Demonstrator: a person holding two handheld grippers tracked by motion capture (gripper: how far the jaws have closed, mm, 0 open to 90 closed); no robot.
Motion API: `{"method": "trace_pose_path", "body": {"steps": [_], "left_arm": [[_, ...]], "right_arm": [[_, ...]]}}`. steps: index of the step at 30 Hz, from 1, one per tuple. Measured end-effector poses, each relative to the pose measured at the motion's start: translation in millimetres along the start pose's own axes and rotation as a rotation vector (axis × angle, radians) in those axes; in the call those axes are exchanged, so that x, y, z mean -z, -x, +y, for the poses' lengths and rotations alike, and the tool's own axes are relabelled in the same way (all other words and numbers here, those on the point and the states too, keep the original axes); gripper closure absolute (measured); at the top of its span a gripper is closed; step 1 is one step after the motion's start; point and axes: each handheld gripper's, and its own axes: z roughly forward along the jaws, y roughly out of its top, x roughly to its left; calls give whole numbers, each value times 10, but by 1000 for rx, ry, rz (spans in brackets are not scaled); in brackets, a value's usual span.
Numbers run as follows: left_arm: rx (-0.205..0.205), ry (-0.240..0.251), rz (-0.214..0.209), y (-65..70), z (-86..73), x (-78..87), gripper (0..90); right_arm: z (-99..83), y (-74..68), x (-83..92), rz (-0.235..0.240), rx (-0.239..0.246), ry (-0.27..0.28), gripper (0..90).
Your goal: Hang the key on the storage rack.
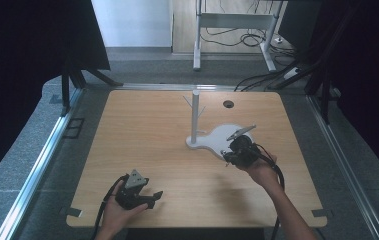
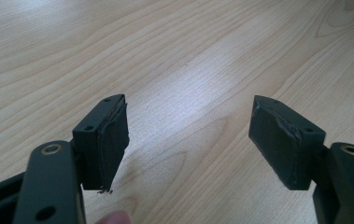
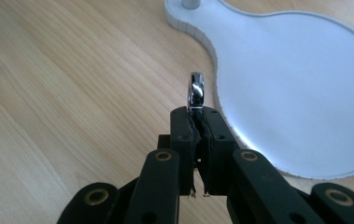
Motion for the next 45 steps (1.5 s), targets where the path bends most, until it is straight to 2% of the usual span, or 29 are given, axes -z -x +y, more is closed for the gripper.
{"method": "trace_pose_path", "body": {"steps": [20, 37, 41, 45], "left_arm": [[-2, -1, -8, 1, 3, 9, 290], [-5, -5, -8, 6, 3, -2, 290], [-3, -5, -8, 4, 0, -4, 290], [-4, -2, -9, 4, 2, 2, 290]], "right_arm": [[293, 103, 9, -33, 10, 15, 843], [381, 202, -14, -51, -3, 20, 843], [445, 223, -24, -59, -9, 29, 843], [546, 202, -39, -68, 7, 29, 843]]}}
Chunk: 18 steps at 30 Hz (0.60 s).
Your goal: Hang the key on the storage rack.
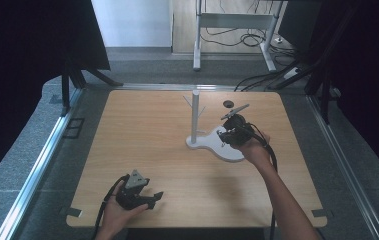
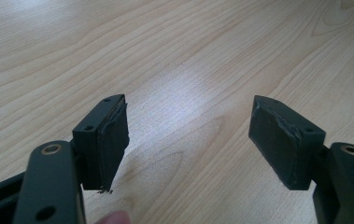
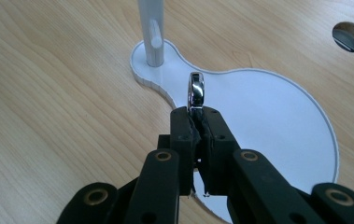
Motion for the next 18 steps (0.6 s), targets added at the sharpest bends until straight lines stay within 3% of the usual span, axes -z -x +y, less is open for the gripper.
{"method": "trace_pose_path", "body": {"steps": [18], "left_arm": [[0, 4, 0, -10, 3, 17, 290]], "right_arm": [[183, 26, -95, -7, 8, -3, 843]]}}
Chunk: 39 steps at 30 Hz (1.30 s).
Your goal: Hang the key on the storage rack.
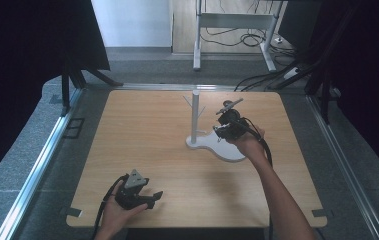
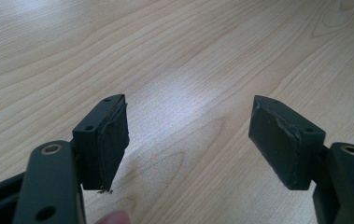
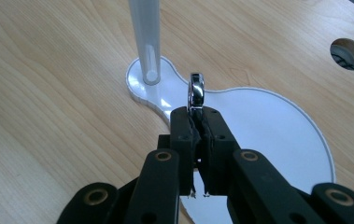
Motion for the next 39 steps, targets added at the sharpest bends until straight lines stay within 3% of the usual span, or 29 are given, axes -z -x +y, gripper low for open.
{"method": "trace_pose_path", "body": {"steps": [30, 39], "left_arm": [[3, 7, -1, -19, 1, 25, 290], [5, 11, -2, -27, 3, 42, 290]], "right_arm": [[231, 149, -82, -40, -32, 10, 843], [338, 139, -125, -59, -18, 16, 842]]}}
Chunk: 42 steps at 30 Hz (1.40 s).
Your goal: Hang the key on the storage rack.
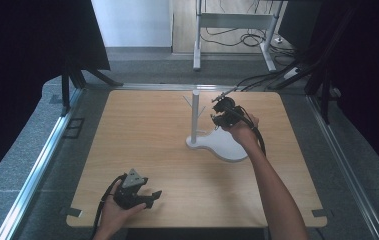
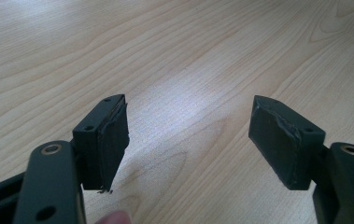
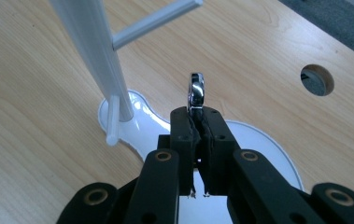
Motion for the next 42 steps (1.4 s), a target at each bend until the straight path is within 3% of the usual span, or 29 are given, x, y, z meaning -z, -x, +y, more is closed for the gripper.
{"method": "trace_pose_path", "body": {"steps": [42], "left_arm": [[-1, 2, -3, -10, 0, 13, 292]], "right_arm": [[396, 6, -116, -58, -18, 17, 843]]}}
